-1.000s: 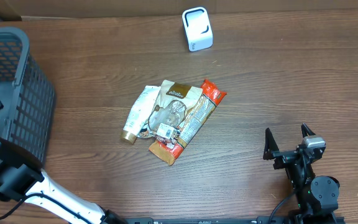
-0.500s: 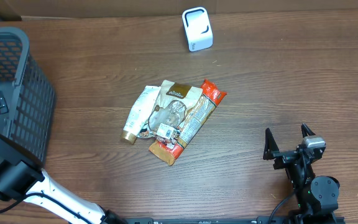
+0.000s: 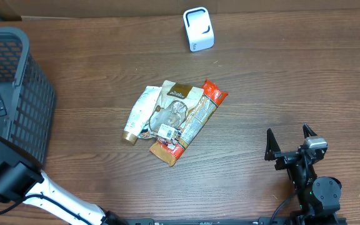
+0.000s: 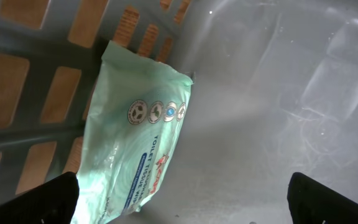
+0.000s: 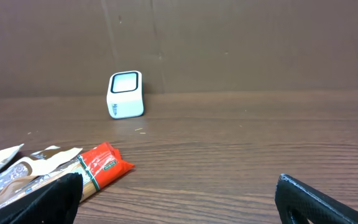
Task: Scan the item barcode
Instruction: 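Reach the left gripper into the basket and grasp the mint-green packet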
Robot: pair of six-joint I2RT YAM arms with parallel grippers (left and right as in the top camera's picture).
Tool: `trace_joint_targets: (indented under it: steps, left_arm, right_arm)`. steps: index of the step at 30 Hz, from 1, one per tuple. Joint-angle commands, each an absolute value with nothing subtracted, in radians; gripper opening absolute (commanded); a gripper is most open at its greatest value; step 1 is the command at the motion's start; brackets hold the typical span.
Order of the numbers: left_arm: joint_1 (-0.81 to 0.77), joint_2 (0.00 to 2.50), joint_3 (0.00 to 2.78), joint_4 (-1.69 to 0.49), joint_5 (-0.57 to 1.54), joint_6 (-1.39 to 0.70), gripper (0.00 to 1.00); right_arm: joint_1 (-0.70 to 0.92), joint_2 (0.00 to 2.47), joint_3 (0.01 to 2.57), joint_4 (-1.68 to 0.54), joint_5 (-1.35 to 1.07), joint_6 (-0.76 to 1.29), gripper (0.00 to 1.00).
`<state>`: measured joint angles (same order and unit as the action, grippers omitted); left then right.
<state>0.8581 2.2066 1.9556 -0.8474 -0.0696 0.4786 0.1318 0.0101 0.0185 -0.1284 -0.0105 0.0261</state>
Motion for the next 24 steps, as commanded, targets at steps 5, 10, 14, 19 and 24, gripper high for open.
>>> trace_joint_targets:
  steps: [5, 10, 14, 19, 24]
  left_arm:
    - [0.876, 2.192, 1.955, -0.824, -0.111, 0.491, 1.0]
    - [0.888, 2.21, 1.949, -0.827, -0.112, 0.505, 1.0]
    - [0.893, 2.235, 1.949, -0.837, -0.11, 0.505, 1.0]
    - [0.894, 2.286, 1.949, -0.857, -0.093, 0.5, 0.99]
    - [0.889, 2.327, 1.949, -0.876, -0.068, 0.493, 0.91]
  right_arm:
    - [0.135, 0.003, 0.029, -0.125, -0.001, 0.03, 1.0]
    - [0.135, 0.003, 0.029, -0.125, -0.001, 0.03, 1.0]
    - [0.135, 0.003, 0.029, -0.125, -0.001, 0.03, 1.0]
    - [0.135, 0.003, 0.029, -0.125, -0.001, 0.03, 1.0]
    - [0.135, 0.003, 0.029, -0.125, -0.001, 0.03, 1.0]
